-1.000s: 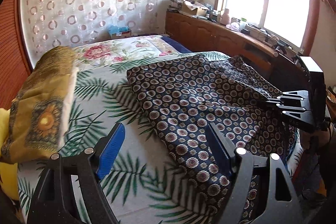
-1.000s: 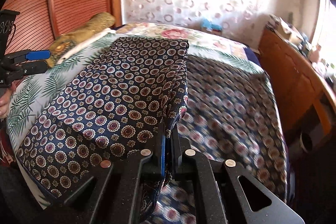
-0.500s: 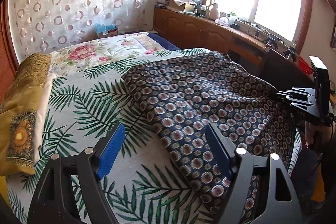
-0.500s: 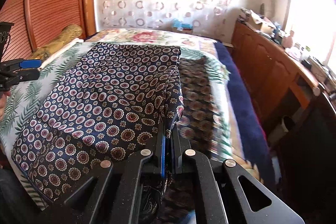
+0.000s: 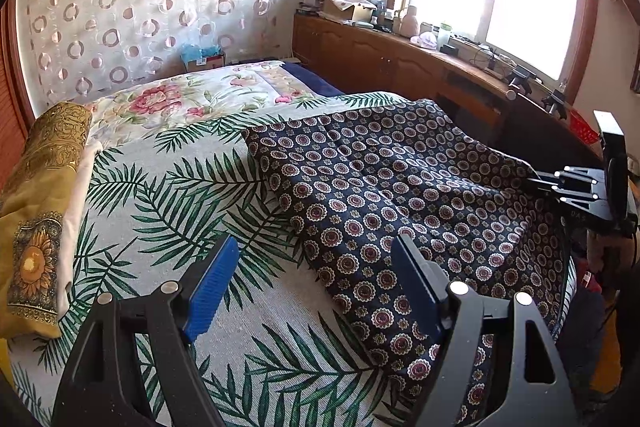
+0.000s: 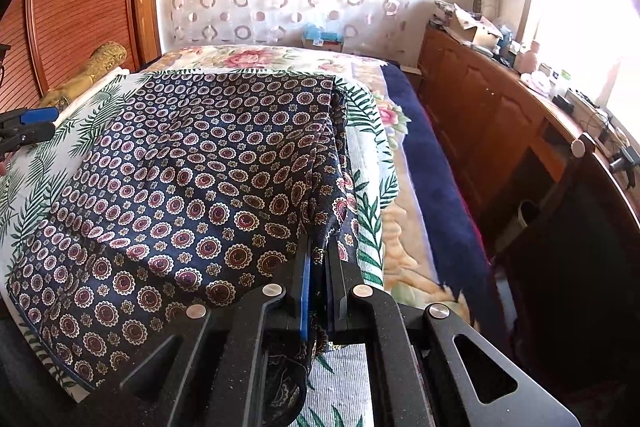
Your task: Fold small clothes
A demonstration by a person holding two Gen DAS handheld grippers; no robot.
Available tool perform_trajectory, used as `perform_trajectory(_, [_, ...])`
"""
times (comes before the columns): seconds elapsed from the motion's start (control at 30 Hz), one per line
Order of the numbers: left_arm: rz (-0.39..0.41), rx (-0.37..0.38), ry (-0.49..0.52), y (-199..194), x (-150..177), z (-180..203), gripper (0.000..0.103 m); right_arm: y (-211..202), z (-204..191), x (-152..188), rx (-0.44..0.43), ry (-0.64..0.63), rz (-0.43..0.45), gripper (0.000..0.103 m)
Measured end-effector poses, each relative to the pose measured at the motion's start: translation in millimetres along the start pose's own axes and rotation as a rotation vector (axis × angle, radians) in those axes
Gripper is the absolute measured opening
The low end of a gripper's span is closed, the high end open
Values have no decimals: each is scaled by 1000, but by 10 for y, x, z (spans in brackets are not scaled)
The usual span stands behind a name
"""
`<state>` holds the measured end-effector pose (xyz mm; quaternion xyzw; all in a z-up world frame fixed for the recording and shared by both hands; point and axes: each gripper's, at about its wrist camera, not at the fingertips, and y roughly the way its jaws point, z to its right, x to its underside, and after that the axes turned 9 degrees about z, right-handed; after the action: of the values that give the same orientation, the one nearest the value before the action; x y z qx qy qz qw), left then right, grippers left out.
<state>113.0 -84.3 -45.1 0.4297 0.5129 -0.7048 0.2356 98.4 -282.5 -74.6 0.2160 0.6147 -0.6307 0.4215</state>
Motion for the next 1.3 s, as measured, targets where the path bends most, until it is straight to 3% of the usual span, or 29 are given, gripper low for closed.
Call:
perform_trajectory(0.13, [0, -7, 7, 75, -75, -10, 79, -37, 16, -163, 16, -26, 22, 40])
perform_trajectory(0.33, [-10, -9, -4, 310, -227, -112, 79, 250, -8, -646, -64, -49, 55, 42])
perform_trajectory(0.47, [-17, -20, -8, 473, -314, -195, 79, 652, -24, -951, -101, -61, 44, 42])
perform_trajectory(0.67, [-35, -25, 5, 628, -392, -245, 79, 1265, 23, -1088, -106, -47, -27, 42])
perform_trajectory(0.77, [-45, -25, 8, 675, -402, -256, 79, 1372, 29, -1116, -162, -39, -44, 26])
perform_trajectory(0.83, [-50, -23, 11, 710, -409, -261, 79, 1364, 15, -1150, -187, -48, -34, 22])
perform_trajectory(0.87, [-52, -23, 12, 725, -408, -260, 79, 1356, 18, -1143, -193, -53, -28, 10])
perform_trajectory(0.9, [-56, -23, 12, 746, -406, -261, 79, 1342, 9, -1149, -192, -65, -21, 6])
perform_trajectory(1.1, [-78, -18, 19, 856, -400, -255, 79, 1246, 237, -1110, -144, -57, 28, 2])
perform_trajectory(1.3, [-106, -15, 0, 1001, -424, -355, 79, 1235, 249, -1074, -110, -55, 14, 2])
